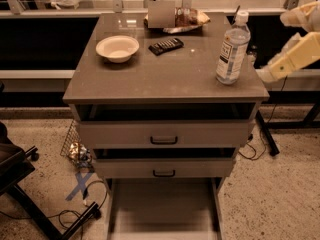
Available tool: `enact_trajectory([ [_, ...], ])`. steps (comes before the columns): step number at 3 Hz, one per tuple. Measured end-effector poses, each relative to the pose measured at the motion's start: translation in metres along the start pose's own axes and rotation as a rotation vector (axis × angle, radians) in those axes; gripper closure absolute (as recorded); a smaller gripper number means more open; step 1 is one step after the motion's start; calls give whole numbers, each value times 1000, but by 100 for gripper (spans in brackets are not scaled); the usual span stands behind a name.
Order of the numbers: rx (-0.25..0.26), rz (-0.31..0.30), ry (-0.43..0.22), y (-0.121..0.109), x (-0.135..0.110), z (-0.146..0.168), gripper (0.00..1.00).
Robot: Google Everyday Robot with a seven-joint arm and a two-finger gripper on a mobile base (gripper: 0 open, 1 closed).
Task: Place blue plastic bottle into bottom drawer
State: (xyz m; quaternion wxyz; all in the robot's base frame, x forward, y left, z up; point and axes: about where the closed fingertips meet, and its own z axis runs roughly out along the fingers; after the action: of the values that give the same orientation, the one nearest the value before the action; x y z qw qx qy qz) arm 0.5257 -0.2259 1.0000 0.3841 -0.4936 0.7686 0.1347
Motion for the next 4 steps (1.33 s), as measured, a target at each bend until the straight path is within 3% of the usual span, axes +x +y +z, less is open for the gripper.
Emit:
enact_trajectory([
  [1,13,108,-267,-37,-3,27,0],
  [2,31,166,-415,-52,2,48,0],
  [3,88,167,-514,-69,15,75,0],
  [4,119,140,-522,-81,19,92,0],
])
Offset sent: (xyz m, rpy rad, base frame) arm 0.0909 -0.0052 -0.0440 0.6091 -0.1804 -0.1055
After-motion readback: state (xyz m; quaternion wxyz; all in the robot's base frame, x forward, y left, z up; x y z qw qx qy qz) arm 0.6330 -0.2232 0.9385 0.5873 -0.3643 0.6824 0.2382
